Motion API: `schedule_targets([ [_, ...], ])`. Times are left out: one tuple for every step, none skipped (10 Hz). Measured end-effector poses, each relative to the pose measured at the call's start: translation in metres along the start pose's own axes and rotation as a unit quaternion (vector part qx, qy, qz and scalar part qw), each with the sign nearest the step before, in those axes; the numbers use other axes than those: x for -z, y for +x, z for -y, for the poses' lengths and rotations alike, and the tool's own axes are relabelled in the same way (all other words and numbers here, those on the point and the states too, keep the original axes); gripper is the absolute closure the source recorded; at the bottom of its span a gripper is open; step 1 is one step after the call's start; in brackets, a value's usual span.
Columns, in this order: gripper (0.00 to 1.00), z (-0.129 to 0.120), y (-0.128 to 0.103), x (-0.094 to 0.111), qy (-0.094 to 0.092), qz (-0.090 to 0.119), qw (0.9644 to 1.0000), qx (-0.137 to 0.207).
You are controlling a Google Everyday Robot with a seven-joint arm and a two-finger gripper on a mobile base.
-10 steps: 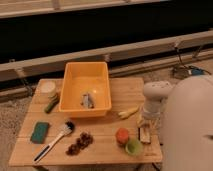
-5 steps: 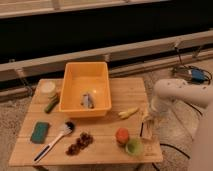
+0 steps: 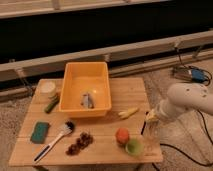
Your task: Place eraser in plastic cup
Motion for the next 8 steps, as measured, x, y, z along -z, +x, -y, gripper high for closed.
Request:
schedule_targets([
  [1.00,-0.002,0.006,0.008,-0.007,0.009,0.9999,0.002],
  [1.00,-0.006,0.017,0.024,-0.021,0.023,0.9995,0.007],
  [1.00,-0.007,0.025,0.033,-0.028,0.032,0.9991,0.008],
  [1.00,-0.007,0.034,0.041,-0.036,0.039,0.9985,0.010],
  [1.00,-0.011,0.040,0.047,-0.046,0.045,0.9978,0.016],
  [1.00,-0.016,0.046,0.051,-0.056,0.047,0.9970,0.025],
  [1.00,-0.017,0.053,0.052,-0.061,0.043,0.9967,0.031],
  [1.00,-0.021,0.060,0.051,-0.066,0.036,0.9964,0.039],
])
